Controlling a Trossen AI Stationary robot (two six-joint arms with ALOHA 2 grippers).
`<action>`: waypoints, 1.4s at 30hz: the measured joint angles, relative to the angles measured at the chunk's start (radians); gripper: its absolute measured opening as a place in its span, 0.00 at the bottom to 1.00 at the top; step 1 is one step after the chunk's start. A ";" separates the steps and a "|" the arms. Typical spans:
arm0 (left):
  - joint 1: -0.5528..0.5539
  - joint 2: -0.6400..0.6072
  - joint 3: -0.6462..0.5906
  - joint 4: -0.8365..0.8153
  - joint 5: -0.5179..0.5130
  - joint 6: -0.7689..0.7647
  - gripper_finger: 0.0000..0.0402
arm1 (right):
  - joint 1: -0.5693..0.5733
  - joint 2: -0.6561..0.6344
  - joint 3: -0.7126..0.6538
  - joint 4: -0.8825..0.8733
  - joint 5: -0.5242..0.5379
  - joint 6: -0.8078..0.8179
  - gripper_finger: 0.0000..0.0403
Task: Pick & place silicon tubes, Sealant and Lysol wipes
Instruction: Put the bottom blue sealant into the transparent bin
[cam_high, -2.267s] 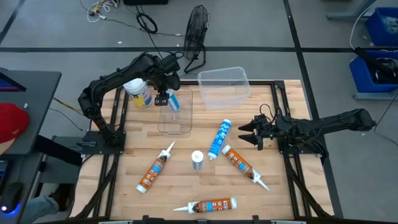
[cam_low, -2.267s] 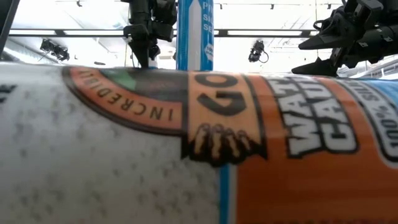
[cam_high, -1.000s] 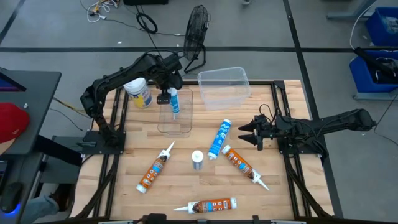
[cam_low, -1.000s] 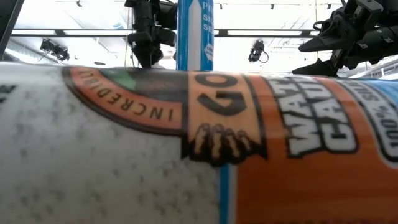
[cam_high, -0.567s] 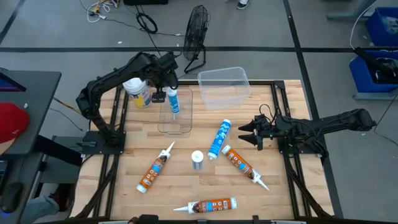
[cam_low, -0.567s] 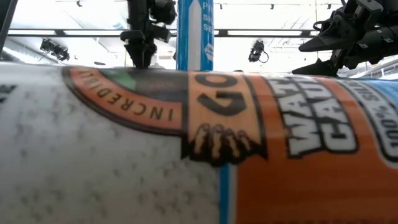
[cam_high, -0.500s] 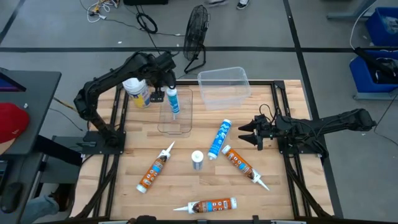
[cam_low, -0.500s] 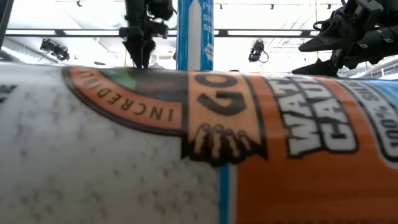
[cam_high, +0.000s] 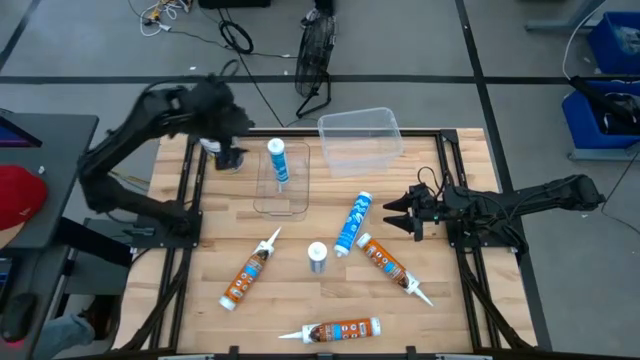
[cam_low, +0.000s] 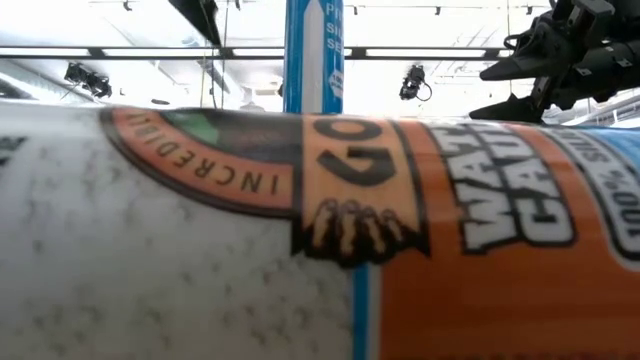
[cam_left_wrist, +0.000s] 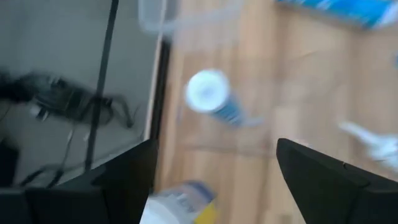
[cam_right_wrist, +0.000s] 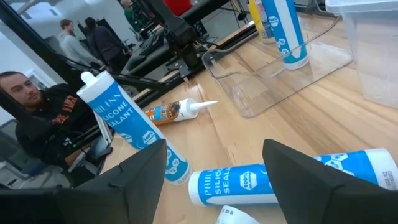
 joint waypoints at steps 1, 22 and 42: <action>-0.019 -0.020 0.000 0.001 0.026 -0.017 0.83 | 0.000 0.000 0.000 0.004 0.000 0.000 0.68; -0.692 -0.061 -0.188 0.212 -0.159 -0.478 0.83 | 0.157 0.000 0.000 0.058 0.067 0.007 0.68; -0.811 -0.061 -0.623 0.921 -0.189 -0.569 0.83 | 0.287 0.086 0.000 0.085 0.245 0.059 0.68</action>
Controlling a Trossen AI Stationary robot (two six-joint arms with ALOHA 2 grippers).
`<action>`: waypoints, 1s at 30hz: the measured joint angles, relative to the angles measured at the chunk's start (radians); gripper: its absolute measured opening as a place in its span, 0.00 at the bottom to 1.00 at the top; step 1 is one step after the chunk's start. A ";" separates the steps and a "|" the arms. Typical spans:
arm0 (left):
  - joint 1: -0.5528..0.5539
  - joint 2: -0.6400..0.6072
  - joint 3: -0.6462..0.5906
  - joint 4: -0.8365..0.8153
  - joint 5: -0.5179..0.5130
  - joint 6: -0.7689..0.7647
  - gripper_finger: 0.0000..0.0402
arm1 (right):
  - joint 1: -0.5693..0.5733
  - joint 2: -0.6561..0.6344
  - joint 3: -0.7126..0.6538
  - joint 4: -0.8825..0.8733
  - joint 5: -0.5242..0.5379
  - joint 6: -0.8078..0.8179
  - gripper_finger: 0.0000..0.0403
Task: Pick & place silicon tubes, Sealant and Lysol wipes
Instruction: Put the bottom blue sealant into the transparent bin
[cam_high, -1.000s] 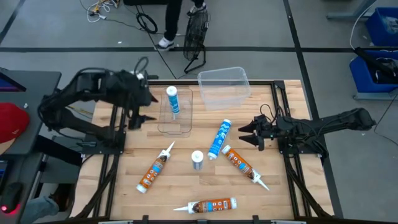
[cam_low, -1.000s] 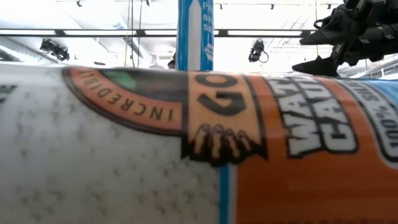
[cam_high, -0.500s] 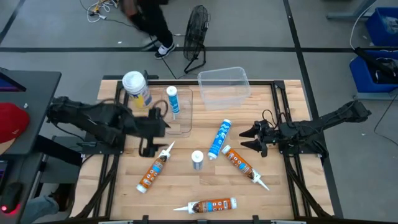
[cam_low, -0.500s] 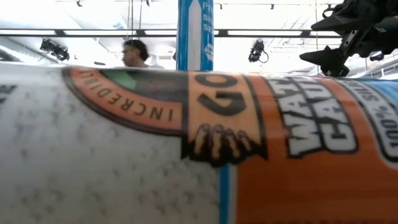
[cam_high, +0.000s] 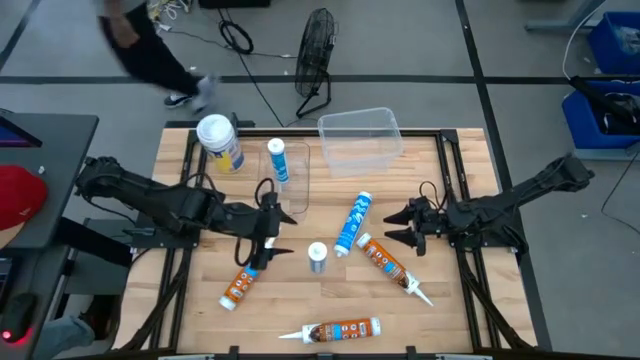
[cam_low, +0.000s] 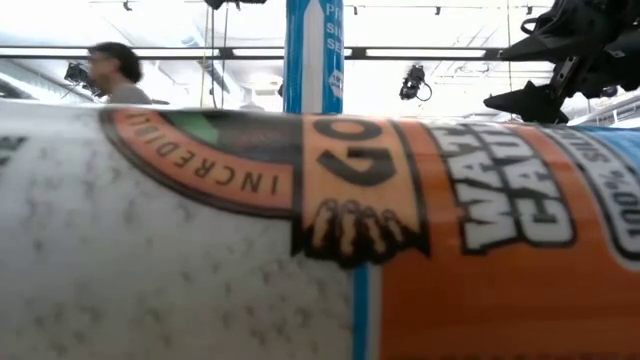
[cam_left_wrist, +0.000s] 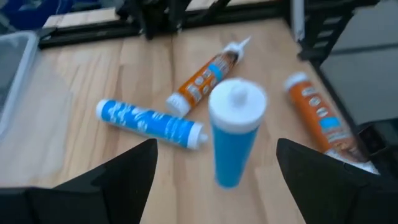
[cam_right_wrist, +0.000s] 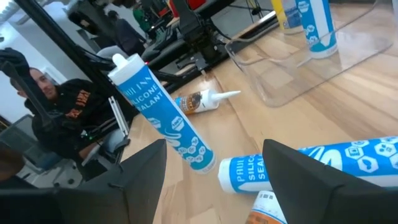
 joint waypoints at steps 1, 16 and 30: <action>0.000 0.000 0.000 0.015 0.008 -0.003 0.84 | 0.000 0.010 0.000 0.007 0.000 0.001 0.68; 0.054 0.147 0.087 0.063 0.108 -0.008 0.97 | -0.001 0.084 0.000 0.060 0.018 -0.002 0.68; 0.099 0.385 0.463 -0.336 0.180 0.016 0.99 | -0.001 0.102 0.000 0.057 0.015 -0.029 0.68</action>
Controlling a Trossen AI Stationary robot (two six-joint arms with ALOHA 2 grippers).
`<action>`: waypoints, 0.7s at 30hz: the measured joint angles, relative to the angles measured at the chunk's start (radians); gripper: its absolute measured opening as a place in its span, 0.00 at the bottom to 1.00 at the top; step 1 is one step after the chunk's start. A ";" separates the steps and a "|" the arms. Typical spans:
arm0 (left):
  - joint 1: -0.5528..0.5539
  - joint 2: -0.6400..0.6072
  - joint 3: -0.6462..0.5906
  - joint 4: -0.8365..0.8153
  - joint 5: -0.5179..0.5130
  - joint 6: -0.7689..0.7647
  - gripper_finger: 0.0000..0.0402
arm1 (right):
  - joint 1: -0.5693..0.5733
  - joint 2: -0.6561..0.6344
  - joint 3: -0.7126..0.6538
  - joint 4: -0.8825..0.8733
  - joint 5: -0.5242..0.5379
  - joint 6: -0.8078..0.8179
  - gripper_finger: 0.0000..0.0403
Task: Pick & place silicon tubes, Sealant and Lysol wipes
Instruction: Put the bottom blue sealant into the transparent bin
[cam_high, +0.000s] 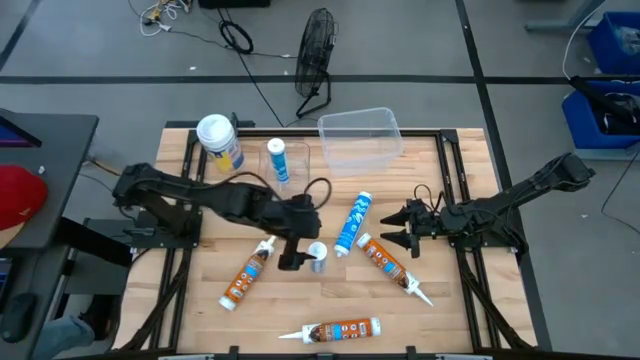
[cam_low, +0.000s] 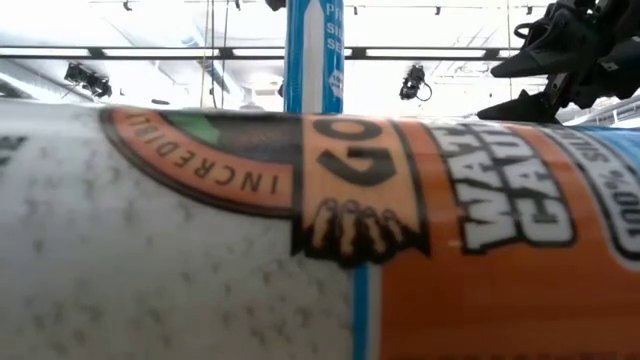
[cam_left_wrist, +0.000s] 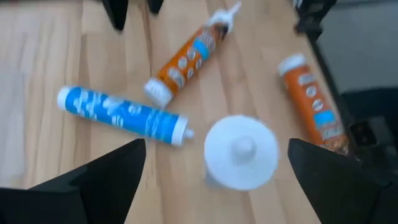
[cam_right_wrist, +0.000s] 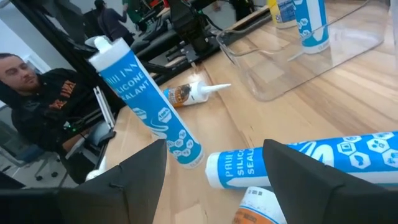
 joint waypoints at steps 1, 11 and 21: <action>0.004 0.021 0.034 -0.038 0.000 0.000 0.99 | 0.001 0.000 0.000 -0.003 -0.001 0.000 0.68; 0.014 0.164 0.239 -0.233 0.024 -0.003 0.99 | 0.001 0.003 0.000 -0.007 -0.025 0.000 0.68; 0.026 0.187 0.243 -0.261 0.087 -0.006 0.99 | 0.001 0.003 0.000 -0.027 -0.026 0.002 0.68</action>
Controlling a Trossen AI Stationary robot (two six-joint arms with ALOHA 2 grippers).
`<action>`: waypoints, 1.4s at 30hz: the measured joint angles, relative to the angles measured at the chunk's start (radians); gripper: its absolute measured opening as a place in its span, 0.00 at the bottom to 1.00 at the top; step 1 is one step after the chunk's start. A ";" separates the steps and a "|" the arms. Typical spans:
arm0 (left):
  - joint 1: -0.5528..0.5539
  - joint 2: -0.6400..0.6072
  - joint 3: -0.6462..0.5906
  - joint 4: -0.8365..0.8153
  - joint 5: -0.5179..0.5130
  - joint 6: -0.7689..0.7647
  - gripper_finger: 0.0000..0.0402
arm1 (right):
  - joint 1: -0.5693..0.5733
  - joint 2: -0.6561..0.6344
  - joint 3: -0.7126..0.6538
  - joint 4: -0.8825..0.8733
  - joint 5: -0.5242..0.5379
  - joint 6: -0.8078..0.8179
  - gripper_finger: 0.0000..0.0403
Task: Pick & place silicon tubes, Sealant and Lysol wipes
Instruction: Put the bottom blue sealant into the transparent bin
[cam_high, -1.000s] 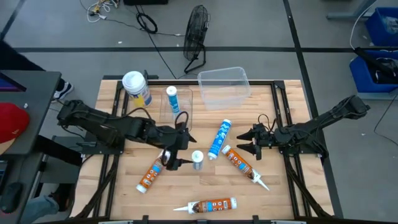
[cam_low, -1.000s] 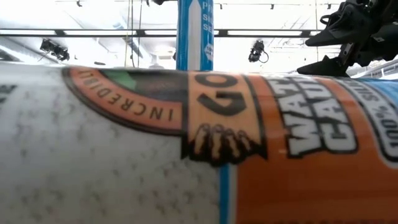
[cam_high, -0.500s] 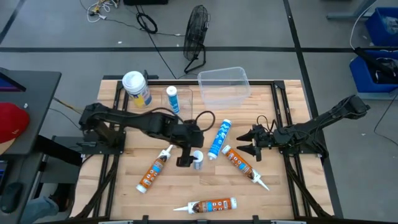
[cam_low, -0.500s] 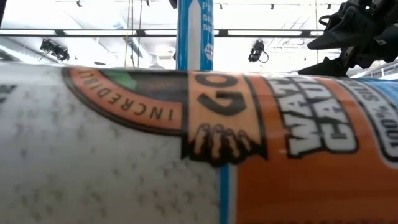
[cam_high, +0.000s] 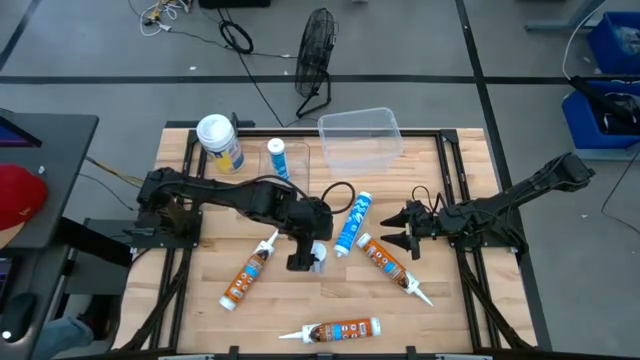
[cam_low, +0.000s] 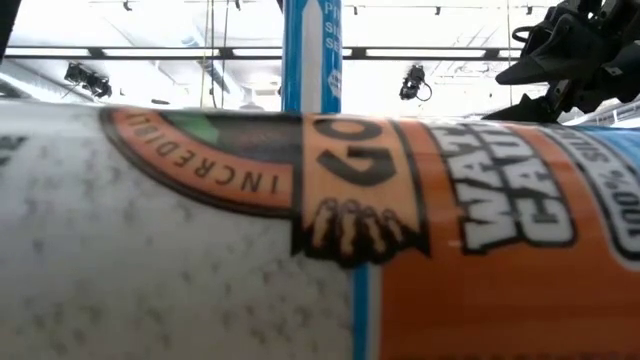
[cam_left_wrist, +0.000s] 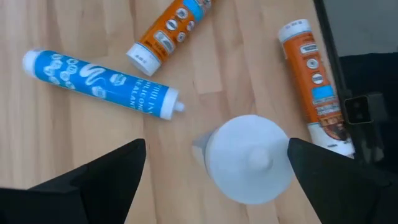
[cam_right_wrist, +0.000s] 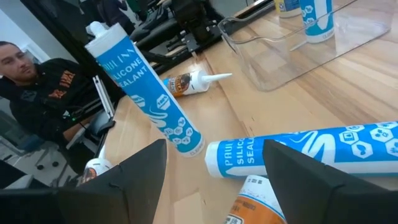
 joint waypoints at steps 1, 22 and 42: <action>0.000 0.001 0.000 0.000 0.006 0.001 0.99 | 0.000 0.000 0.000 -0.003 0.000 0.000 0.68; 0.005 0.010 -0.003 0.005 0.077 0.001 0.99 | 0.000 0.000 0.000 -0.030 -0.001 -0.010 0.68; 0.029 -0.023 -0.008 -0.009 0.035 0.044 0.99 | 0.000 0.000 0.000 -0.030 -0.001 -0.002 0.68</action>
